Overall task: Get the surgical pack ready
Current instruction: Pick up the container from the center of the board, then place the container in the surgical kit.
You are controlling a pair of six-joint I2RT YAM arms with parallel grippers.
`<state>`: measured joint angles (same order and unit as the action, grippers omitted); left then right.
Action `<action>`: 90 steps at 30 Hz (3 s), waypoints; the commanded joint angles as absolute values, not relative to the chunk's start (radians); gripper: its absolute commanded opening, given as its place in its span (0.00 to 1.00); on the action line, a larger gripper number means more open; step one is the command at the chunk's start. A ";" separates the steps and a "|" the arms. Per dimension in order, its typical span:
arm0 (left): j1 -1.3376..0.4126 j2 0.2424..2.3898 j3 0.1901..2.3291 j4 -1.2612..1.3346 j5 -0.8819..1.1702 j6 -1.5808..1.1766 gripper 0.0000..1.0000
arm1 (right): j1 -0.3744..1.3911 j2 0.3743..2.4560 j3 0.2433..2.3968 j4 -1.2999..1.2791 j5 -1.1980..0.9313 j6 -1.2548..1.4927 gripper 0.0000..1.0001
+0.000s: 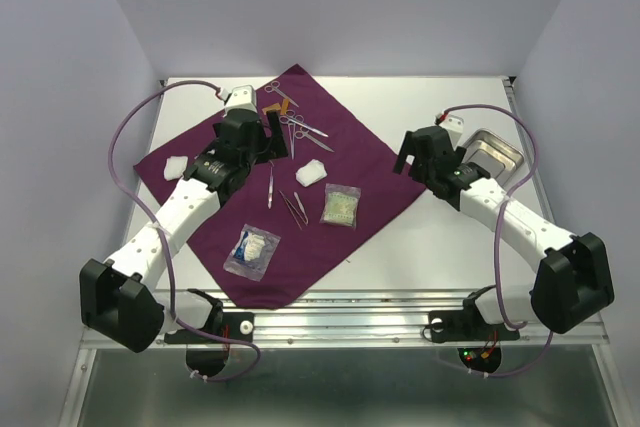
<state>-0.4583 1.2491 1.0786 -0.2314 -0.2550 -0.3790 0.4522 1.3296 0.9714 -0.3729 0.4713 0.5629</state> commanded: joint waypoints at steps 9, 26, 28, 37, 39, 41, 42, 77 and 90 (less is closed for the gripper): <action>-0.457 1.243 1.158 -0.255 -0.308 -0.351 0.99 | 0.316 1.359 1.009 -0.365 0.496 0.554 1.00; -0.457 1.184 1.106 -0.275 -0.305 -0.301 0.99 | -0.028 1.676 1.245 -0.393 0.291 0.615 0.97; -0.457 1.171 1.100 -0.278 -0.305 -0.301 0.99 | -0.037 1.727 1.282 -0.391 0.295 0.612 0.88; -0.457 1.137 1.069 -0.262 -0.282 -0.319 0.99 | -0.046 1.876 1.403 -0.403 0.307 0.609 0.59; -0.457 1.140 1.069 -0.261 -0.276 -0.321 0.99 | -0.046 1.894 1.411 -0.403 0.316 0.609 0.56; -0.457 1.141 1.068 -0.259 -0.273 -0.324 0.99 | -0.046 1.911 1.416 -0.405 0.322 0.611 0.54; -0.457 1.143 1.068 -0.258 -0.275 -0.324 0.99 | -0.046 1.916 1.416 -0.403 0.324 0.611 0.51; -0.456 1.224 1.154 -0.341 -0.377 -0.388 0.99 | 0.277 1.759 1.492 -0.491 0.439 0.518 0.01; -0.431 1.226 1.152 -0.397 -0.374 -0.425 0.99 | 0.518 1.965 1.640 -0.522 0.577 0.460 0.01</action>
<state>-0.4507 1.2373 1.1114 -0.3767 -0.3714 -0.4057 0.4717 1.9282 1.5745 -0.5205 0.4808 0.5064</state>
